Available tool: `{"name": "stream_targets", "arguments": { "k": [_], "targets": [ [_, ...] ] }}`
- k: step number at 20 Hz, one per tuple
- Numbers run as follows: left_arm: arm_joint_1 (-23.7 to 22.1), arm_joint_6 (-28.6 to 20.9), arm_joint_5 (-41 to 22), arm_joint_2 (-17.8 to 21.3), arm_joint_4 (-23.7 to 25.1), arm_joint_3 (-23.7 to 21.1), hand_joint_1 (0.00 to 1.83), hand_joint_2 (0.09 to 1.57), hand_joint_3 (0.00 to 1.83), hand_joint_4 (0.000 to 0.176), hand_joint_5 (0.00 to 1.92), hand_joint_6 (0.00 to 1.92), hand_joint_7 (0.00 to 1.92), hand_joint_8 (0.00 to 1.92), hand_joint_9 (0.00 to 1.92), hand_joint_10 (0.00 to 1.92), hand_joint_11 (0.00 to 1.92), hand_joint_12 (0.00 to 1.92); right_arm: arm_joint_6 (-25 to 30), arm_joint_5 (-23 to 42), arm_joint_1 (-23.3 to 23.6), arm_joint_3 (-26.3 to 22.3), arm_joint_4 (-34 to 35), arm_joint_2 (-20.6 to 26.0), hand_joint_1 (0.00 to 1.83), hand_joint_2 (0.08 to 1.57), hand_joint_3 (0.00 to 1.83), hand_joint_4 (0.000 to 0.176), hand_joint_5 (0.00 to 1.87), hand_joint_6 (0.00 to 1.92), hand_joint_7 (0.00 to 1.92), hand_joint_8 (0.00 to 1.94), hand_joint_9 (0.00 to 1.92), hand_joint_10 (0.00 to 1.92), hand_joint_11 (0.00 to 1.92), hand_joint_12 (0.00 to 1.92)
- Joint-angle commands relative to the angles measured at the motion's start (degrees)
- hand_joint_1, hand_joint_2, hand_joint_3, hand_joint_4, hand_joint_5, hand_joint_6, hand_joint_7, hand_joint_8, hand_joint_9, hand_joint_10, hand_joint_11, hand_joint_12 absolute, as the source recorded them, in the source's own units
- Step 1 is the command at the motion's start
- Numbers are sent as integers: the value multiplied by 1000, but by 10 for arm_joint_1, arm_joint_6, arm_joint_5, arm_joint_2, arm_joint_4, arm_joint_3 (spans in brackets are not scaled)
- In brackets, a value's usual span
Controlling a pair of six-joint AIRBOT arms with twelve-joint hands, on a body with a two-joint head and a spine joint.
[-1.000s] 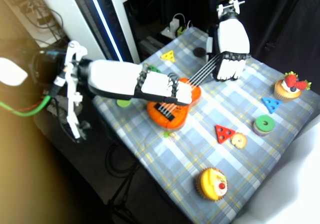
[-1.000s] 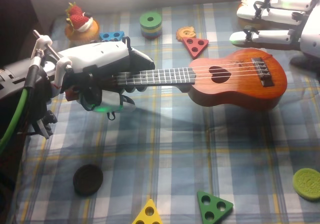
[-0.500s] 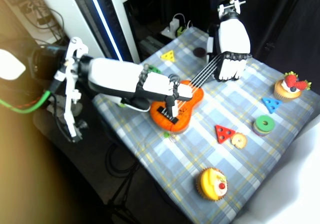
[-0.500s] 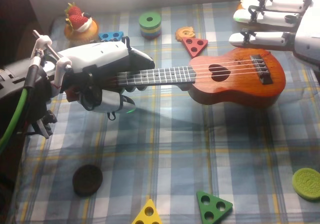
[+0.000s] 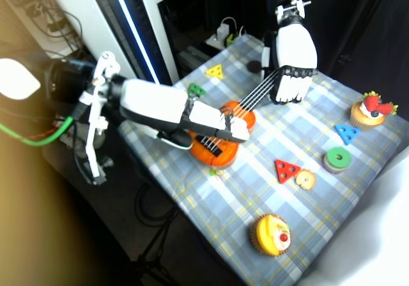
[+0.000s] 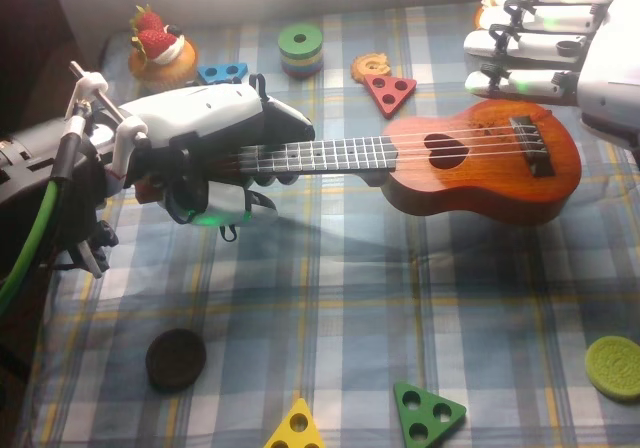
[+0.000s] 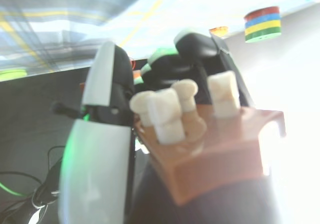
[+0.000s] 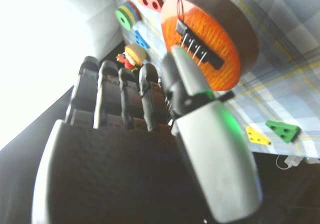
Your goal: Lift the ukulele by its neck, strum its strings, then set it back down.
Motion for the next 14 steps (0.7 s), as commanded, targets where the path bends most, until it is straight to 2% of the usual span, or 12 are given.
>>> {"name": "stream_targets", "arguments": {
  "k": [1,2,3,4,6,7,9,11,12,14],
  "targets": [
    [-4,-3,-73,4,0,-3,1364,1168,0,0,595,1921,681,1921,824,1921,697,1921,-3,50,9,1,2,1,628,1530,16,12,26,4,0,0,0,0,0,0],
    [-4,-3,-74,5,0,-4,1368,1166,0,0,587,1921,671,1921,811,1921,681,1921,-3,49,9,2,1,0,580,1526,14,16,11,4,0,0,0,0,0,0],
    [-4,-3,-76,6,0,-5,1366,1167,0,0,596,1921,677,1921,816,1921,694,1921,-3,48,9,1,-1,-1,526,1520,11,12,33,10,0,0,0,0,0,0],
    [-4,-3,-76,6,0,-5,1362,1174,1,0,577,1921,664,1921,813,1921,691,1921,-3,48,8,1,-2,-2,513,1526,15,0,63,21,0,0,0,0,8,4],
    [-4,-3,-78,6,0,-5,1361,1179,3,0,592,1921,670,1921,820,1921,691,1921,-2,48,8,-1,-4,-3,397,1529,17,0,73,12,0,0,0,0,2,4],
    [-4,-3,-79,6,0,-6,1358,1185,4,0,564,1921,644,1921,797,1921,679,1921,-1,48,8,-1,-6,-3,319,1563,43,0,138,22,0,0,0,0,0,0],
    [-4,-3,-80,7,0,-6,1358,1186,3,0,568,1921,647,1921,799,1921,689,1921,4,48,8,-4,-14,-3,421,1556,81,0,186,15,4,0,0,0,0,0],
    [-4,-3,-80,7,0,-6,1345,1182,1,0,578,1921,666,1921,816,1921,697,1921,4,47,8,-5,-15,-3,301,1548,55,0,106,6,0,0,0,0,0,0],
    [-4,-3,-81,7,0,-6,1359,1178,0,0,585,1921,671,1921,821,1921,700,1921,5,47,7,-6,-15,-3,407,1541,76,0,231,41,0,0,0,0,0,0],
    [-5,-3,-82,7,0,-7,1362,1177,0,0,579,1921,663,1921,813,1921,694,1921,5,47,3,-7,-15,-3,382,1539,70,10,383,67,0,0,0,0,0,0]
  ]
}}
